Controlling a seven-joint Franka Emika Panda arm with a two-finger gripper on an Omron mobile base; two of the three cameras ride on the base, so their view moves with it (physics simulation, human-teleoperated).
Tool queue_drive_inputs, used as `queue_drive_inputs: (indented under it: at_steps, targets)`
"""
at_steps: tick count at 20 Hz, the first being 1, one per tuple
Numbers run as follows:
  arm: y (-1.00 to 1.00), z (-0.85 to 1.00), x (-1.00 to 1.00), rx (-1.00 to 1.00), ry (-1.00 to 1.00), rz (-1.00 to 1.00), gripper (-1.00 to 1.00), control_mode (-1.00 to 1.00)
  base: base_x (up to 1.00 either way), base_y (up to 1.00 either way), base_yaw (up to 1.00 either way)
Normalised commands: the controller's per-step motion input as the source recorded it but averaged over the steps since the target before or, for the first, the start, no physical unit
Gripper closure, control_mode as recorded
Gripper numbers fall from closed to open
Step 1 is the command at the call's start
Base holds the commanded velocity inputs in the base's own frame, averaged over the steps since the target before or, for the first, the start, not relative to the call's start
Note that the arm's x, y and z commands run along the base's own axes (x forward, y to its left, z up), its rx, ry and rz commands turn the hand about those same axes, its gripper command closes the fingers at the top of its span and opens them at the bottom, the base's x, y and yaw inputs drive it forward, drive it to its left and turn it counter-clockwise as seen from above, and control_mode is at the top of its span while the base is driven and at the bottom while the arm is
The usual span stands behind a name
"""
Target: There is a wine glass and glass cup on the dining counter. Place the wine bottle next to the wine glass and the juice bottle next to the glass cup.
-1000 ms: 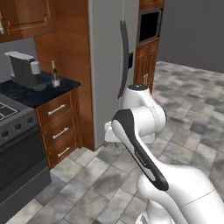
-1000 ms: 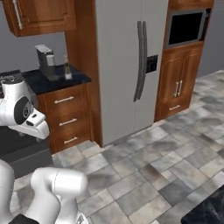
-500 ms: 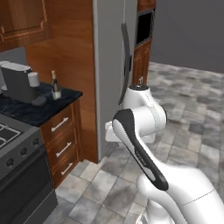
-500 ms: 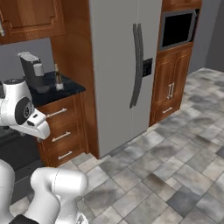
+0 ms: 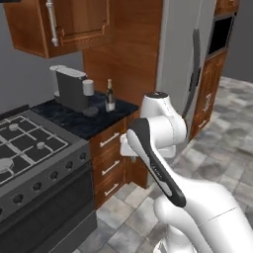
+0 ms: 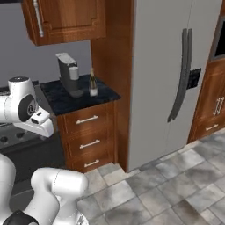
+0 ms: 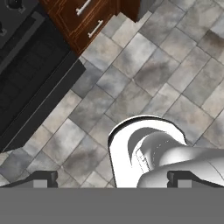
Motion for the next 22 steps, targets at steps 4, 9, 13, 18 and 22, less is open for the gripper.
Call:
queue_drive_inputs:
  at_steps: [4, 9, 13, 18, 22]
  targets:
    - [0.00, 0.00, 0.00, 0.00, 0.00, 0.00, -1.00, 1.00, 0.60, -0.02, 0.46]
    - [0.00, 0.00, 0.00, 0.00, 0.00, 0.00, -1.00, 1.00, 0.54, -0.10, 0.37]
    - [0.00, 0.00, 0.00, 0.00, 0.00, 0.00, -1.00, 1.00, 0.55, -0.15, 0.31]
    - [0.00, 0.00, 0.00, 0.00, 0.00, 0.00, -1.00, 1.00, 0.56, -0.18, 0.25]
    - [0.00, 0.00, 0.00, 0.00, 0.00, 0.00, -1.00, 1.00, 0.52, -0.28, 0.19]
